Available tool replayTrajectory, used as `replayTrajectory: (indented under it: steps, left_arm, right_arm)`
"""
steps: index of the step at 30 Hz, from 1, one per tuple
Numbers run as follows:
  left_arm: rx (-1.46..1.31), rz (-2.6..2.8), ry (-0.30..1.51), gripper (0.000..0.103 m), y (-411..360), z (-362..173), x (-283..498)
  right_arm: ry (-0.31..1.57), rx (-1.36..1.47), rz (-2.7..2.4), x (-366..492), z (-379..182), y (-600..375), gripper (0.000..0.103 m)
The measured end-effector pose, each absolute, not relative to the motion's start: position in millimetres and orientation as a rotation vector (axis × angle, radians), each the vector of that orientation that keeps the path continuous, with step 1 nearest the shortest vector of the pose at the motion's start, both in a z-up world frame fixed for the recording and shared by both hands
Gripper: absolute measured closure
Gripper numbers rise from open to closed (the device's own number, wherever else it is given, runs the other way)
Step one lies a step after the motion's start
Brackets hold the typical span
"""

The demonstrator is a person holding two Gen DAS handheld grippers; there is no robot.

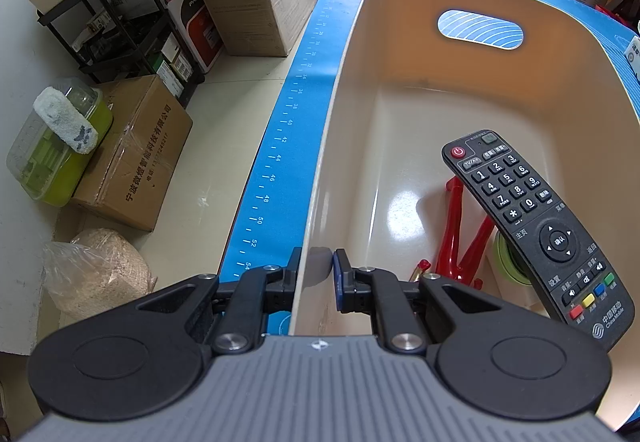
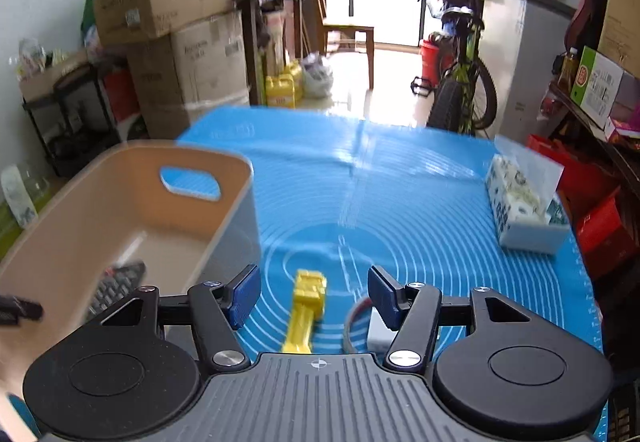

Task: Organize rigid objects
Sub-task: 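Grasp the yellow plastic tool with the right gripper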

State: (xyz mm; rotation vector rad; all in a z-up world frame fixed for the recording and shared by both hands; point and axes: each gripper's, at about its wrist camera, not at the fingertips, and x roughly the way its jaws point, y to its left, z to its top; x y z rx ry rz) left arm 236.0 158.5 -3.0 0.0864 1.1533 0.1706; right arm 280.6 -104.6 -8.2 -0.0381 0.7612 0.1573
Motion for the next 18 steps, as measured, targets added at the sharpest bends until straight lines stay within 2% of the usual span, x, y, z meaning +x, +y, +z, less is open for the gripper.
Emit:
replayTrajectory:
  steps: [18]
  left_arm:
    - [0.089,0.171,1.153,0.086,157.9,-3.2,236.7]
  right_arm:
    - [0.83,-0.112,0.153,326.0,-67.4,-85.3,0.041]
